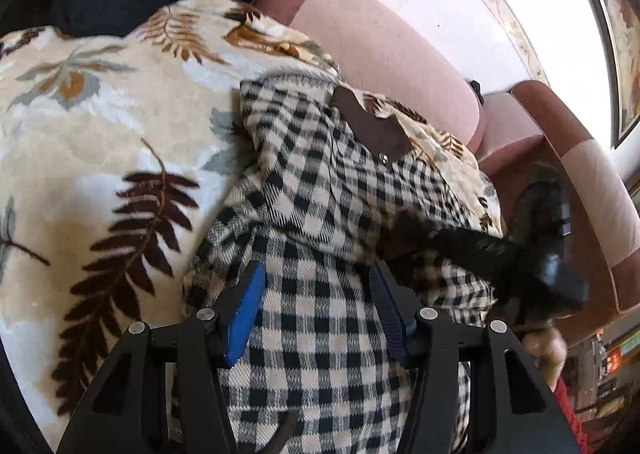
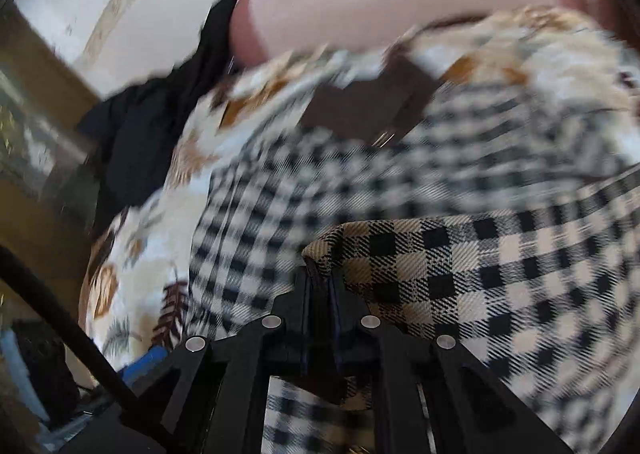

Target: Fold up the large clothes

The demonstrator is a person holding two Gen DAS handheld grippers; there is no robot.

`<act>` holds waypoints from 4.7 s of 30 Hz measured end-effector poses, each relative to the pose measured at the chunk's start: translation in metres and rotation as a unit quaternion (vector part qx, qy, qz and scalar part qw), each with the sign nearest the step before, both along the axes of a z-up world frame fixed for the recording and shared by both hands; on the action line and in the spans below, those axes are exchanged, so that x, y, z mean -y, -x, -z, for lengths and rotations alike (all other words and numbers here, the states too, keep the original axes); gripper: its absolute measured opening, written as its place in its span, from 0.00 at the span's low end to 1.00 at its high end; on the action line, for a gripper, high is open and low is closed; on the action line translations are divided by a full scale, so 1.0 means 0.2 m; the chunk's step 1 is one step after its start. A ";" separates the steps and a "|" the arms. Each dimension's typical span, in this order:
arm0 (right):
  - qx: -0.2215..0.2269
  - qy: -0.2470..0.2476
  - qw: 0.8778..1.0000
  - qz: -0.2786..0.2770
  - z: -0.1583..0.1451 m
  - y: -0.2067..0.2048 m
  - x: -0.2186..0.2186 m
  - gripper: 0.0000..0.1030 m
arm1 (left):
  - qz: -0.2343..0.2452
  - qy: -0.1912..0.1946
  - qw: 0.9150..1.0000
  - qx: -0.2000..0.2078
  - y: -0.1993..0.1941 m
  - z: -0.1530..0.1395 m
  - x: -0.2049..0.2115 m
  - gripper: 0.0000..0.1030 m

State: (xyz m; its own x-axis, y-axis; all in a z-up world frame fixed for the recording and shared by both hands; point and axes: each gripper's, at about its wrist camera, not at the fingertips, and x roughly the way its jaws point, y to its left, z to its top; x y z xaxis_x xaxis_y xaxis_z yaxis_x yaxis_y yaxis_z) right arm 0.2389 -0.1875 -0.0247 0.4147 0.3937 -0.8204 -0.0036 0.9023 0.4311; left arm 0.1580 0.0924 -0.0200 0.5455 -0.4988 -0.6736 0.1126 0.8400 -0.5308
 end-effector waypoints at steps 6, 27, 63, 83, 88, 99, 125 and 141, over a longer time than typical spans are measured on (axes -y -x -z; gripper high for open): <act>0.045 -0.031 0.998 0.019 -0.11 0.15 0.19 0.48 | 0.022 -0.037 0.999 0.017 0.01 0.02 0.11 0.59; 0.098 -0.018 0.984 0.145 -0.24 0.39 0.86 0.49 | 0.175 -0.128 0.975 -0.047 -0.35 0.18 0.79 0.09; 0.009 0.261 0.961 0.094 0.07 0.06 0.56 0.52 | -0.042 -0.145 0.988 -0.027 -0.72 -0.09 0.00 0.62; 0.039 0.030 0.991 0.122 0.04 0.08 0.78 0.29 | 0.006 -0.218 0.976 -0.014 -0.68 0.18 0.35 0.71; 0.009 0.132 0.980 0.145 0.07 0.06 0.79 0.09 | 0.017 -0.244 0.970 -0.005 -0.64 0.16 0.38 0.72; 0.051 0.052 0.978 0.197 -0.06 0.25 1.13 0.35 | -0.025 -0.137 0.990 -0.016 -0.22 -0.03 0.11 0.72; 0.072 0.161 0.958 0.224 -0.08 0.30 0.99 0.29 | -0.025 -0.111 0.993 0.026 -0.18 0.00 0.07 0.72; 0.069 0.239 0.966 0.071 0.11 0.08 0.52 0.40 | -0.023 -0.185 0.982 0.001 -0.49 0.14 0.18 0.72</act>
